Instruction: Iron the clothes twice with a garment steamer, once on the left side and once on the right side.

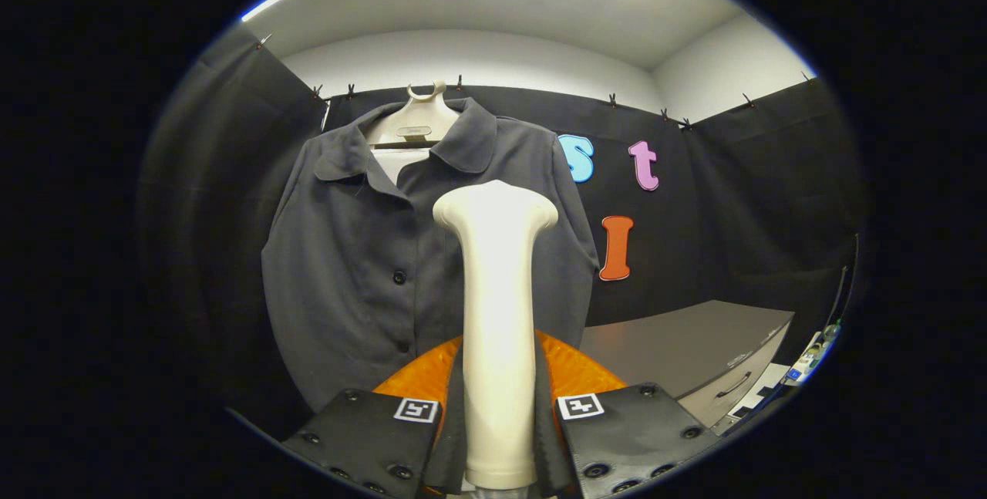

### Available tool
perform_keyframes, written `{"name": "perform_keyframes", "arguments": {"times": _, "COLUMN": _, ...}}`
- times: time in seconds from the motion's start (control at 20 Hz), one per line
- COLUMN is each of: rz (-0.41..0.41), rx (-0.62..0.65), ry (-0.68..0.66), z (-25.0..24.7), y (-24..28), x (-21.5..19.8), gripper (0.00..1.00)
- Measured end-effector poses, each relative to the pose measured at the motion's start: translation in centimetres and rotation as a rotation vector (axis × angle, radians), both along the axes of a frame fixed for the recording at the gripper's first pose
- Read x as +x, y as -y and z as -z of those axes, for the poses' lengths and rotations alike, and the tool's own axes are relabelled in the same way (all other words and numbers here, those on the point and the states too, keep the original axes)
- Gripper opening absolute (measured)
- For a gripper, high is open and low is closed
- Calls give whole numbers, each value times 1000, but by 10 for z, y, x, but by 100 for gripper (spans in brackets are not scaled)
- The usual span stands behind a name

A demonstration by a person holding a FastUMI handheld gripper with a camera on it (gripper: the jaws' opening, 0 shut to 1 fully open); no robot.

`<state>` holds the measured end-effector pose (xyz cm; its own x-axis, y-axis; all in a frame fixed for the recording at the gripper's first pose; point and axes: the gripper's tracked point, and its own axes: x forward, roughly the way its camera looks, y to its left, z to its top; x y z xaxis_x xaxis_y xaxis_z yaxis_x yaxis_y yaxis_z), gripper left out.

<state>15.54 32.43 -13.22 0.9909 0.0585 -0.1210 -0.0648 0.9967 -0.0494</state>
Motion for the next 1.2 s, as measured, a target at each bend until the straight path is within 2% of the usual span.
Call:
{"name": "perform_keyframes", "arguments": {"times": 0.7, "rz": 12, "rx": -2, "ry": -91, "z": 55, "y": 11, "x": -26, "gripper": 43}}
{"name": "perform_keyframes", "arguments": {"times": 1.2, "rz": -23, "rx": -34, "ry": -158, "z": 100, "y": 4, "x": -56, "gripper": 43}}
